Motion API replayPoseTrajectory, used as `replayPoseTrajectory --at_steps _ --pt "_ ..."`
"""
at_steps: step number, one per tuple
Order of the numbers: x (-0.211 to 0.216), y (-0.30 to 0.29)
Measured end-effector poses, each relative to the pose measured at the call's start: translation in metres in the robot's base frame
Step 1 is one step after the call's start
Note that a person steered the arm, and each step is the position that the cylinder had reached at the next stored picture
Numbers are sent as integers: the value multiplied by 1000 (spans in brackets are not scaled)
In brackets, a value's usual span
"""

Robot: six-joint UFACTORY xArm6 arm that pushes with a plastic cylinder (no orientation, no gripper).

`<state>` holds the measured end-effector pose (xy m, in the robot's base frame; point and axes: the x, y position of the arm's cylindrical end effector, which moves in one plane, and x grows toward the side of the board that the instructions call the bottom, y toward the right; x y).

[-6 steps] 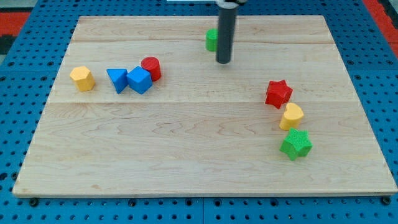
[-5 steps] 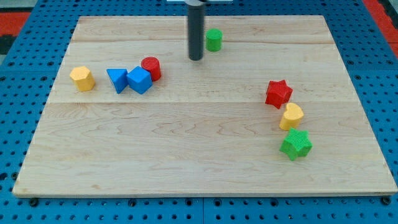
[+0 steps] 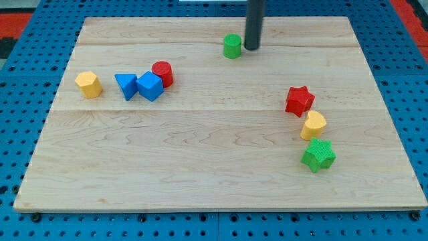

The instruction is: Push the green circle closer to the red star

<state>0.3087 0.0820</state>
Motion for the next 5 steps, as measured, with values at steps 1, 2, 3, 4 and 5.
replayPoseTrajectory --at_steps 1,2,3,4,5 --pt "0 -38" --pt "-16 -103" --pt "-16 -109" --pt "-49 -133" --pt "-71 -91"
